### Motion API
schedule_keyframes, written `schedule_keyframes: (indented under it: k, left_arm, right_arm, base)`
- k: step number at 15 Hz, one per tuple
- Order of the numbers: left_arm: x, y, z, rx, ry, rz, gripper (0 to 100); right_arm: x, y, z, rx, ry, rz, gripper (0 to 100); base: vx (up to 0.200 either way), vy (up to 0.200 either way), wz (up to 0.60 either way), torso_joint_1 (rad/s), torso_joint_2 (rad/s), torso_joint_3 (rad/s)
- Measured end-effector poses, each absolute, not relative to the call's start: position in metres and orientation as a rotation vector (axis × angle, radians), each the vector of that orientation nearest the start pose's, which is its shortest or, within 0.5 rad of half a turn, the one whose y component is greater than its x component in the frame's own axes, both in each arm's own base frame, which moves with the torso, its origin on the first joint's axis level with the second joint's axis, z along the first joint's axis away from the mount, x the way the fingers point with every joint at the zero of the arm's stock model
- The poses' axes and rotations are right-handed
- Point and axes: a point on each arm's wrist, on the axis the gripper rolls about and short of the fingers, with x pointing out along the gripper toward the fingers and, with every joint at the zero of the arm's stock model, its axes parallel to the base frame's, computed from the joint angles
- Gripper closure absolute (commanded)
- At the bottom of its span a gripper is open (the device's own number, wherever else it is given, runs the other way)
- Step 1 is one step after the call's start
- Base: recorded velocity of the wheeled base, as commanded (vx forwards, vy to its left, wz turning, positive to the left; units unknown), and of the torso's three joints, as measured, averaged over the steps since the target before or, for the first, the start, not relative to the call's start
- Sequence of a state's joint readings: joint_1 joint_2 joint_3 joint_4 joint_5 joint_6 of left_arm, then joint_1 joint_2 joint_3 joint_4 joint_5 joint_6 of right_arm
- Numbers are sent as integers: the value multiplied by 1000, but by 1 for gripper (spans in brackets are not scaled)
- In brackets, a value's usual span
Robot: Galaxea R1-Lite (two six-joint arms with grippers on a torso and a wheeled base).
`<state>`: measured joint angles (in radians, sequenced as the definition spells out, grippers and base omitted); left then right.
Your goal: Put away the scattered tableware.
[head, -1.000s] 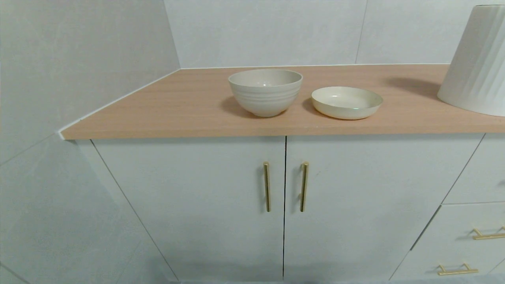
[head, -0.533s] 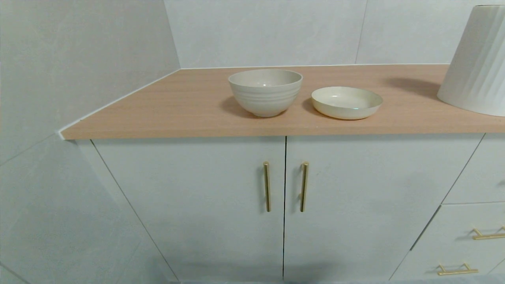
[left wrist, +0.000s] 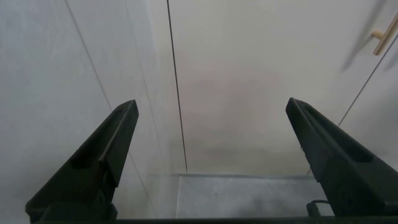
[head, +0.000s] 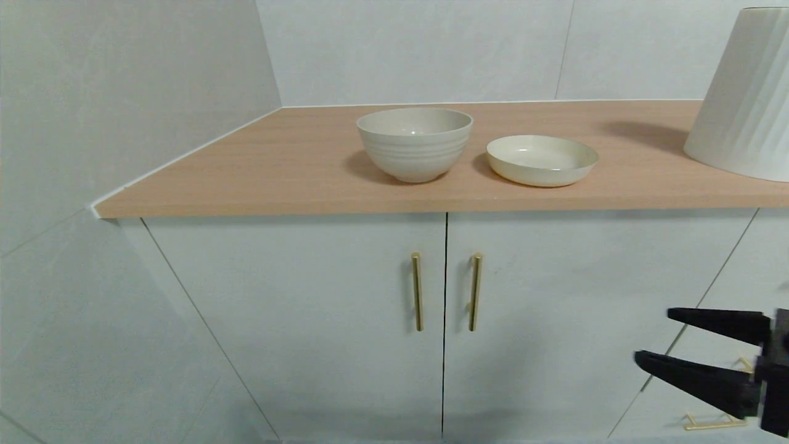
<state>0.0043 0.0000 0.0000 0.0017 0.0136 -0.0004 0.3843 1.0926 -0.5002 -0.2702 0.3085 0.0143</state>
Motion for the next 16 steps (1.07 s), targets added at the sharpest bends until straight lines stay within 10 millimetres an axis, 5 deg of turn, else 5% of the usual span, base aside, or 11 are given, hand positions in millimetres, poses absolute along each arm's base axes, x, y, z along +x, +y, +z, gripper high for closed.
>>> schedule_keyframes:
  k: [4, 8, 16]
  left_arm:
    - [-23, 0, 75, 3, 2, 18, 0]
    - [-23, 0, 75, 3, 2, 17, 0]
    - [-23, 0, 75, 3, 2, 17, 0]
  right_arm:
    - [191, 112, 196, 32, 318, 814, 0]
    - [218, 161, 186, 85, 382, 975, 0]
    - [250, 184, 152, 162, 389, 968, 0]
  base:
    - [0, 0, 0, 0, 0, 0]
    - [0, 0, 0, 0, 0, 0]
    - [0, 0, 0, 0, 0, 0]
